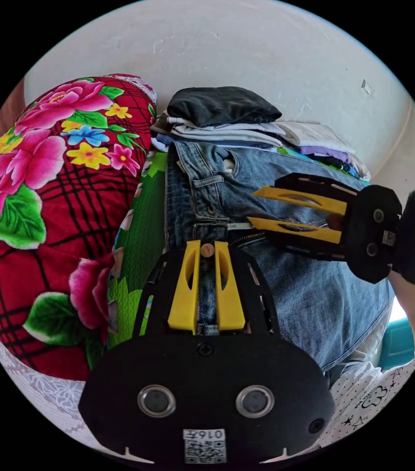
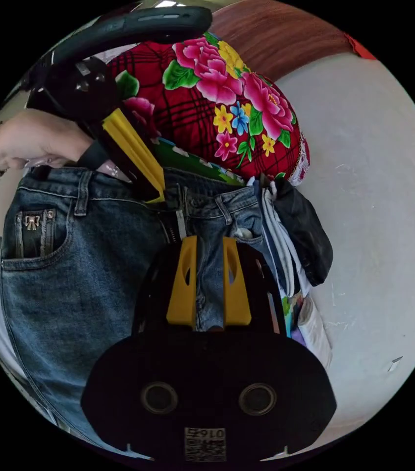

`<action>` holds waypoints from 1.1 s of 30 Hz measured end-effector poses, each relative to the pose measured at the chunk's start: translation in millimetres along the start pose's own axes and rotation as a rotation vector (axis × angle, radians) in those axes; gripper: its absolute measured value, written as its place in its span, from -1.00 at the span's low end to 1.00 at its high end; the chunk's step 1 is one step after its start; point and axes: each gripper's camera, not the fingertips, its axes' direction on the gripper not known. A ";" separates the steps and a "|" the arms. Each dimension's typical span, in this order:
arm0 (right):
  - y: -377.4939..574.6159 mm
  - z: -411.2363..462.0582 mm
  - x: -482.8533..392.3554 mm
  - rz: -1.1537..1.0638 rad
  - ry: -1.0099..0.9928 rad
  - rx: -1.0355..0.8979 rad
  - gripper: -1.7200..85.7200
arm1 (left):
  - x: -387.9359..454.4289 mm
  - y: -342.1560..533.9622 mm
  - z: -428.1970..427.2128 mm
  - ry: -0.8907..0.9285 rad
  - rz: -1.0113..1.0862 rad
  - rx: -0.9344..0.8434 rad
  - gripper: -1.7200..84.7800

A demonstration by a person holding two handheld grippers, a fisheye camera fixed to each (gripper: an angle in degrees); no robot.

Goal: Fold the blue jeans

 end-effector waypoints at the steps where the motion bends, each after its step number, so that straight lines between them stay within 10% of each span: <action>1: -19.5 0.6 -1.5 -0.003 -0.019 -0.018 -0.79 | -1.3 0.5 0.8 0.005 -0.003 0.004 -0.85; 24: -201.0 -48.1 53.0 0.222 -0.226 0.120 -0.96 | -47.5 -7.6 11.9 0.133 -0.077 0.101 -0.85; 33: -251.4 -75.0 -43.6 -0.168 0.166 0.177 -0.96 | -48.7 -28.7 41.8 -0.043 -0.023 -0.025 -0.96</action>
